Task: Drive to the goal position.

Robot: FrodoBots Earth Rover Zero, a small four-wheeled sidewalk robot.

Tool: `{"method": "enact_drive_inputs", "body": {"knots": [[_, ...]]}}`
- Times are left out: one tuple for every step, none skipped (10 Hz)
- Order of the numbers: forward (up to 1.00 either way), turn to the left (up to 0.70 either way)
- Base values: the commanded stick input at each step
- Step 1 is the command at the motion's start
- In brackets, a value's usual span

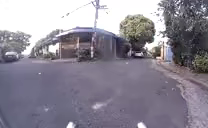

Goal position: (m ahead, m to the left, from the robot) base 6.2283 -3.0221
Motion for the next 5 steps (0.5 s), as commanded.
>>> {"method": "enact_drive_inputs", "body": {"knots": [[0.7,-0.09],[0.7,-0.24],[0.7,-0.29],[0.7,-0.31],[0.7,-0.31]]}}
